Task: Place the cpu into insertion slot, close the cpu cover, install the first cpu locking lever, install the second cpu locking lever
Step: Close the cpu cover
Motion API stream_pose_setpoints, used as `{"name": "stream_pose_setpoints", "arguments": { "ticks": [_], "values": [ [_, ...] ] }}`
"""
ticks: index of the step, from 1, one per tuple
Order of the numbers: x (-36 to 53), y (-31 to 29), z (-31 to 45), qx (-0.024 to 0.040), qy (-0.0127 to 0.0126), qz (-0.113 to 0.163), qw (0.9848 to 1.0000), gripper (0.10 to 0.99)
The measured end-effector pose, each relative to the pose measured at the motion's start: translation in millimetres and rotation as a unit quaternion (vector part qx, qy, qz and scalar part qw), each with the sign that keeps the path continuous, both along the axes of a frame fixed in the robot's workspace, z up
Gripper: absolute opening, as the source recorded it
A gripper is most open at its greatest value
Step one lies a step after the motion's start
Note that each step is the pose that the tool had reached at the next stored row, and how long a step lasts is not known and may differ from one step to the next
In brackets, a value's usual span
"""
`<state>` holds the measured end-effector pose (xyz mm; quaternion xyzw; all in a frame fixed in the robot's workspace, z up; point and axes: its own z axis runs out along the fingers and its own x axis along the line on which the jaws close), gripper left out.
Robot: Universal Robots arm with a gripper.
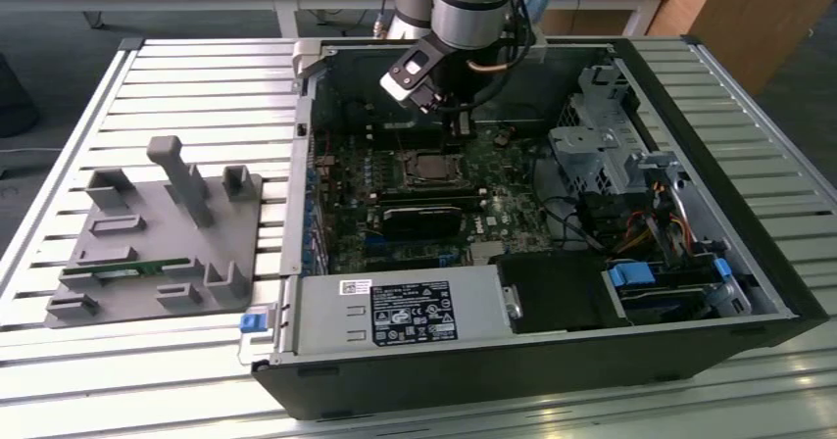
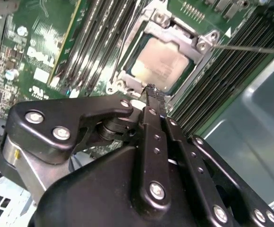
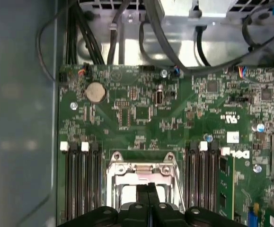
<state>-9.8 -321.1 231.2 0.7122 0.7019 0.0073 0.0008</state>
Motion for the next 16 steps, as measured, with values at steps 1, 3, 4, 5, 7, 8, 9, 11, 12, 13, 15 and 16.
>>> {"name": "stream_pose_setpoints", "arguments": {
  "ticks": [1,3,4,5,7,8,9,11,12,13,15,16],
  "values": [
    [-1.0,0.0,-0.5,0.0,0.0,0.0,1.0,0.106],
    [-2.3,0.0,-1.6,0.0,0.0001,0.002,1.0,0.106],
    [-3.0,0.0,-2.4,0.0,0.0001,0.006,1.0,0.106],
    [-3.5,0.0,-3.2,0.0,0.0001,0.011,0.9999,0.106],
    [-5.5,0.0,-6.1,0.0001,0.0001,0.018,0.9998,0.106],
    [-6.6,0.0,-7.8,0.0001,0.0001,0.019,0.9998,0.106],
    [-7.8,0.0,-9.4,0.0001,0.0001,0.019,0.9998,0.106],
    [-10.7,0.0,-11.8,0.0001,0.0001,0.019,0.9998,0.106],
    [-12.8,-0.1,-12.3,0.0,0.0002,0.019,0.9998,0.106],
    [-15.5,-0.1,-12.6,0.0,0.0002,0.019,0.9998,0.106],
    [-21.0,0.0,-13.3,0.0001,0.0002,0.019,0.9998,0.106],
    [-22.8,0.0,-14.0,0.0001,0.0002,0.019,0.9998,0.106]
  ]
}}
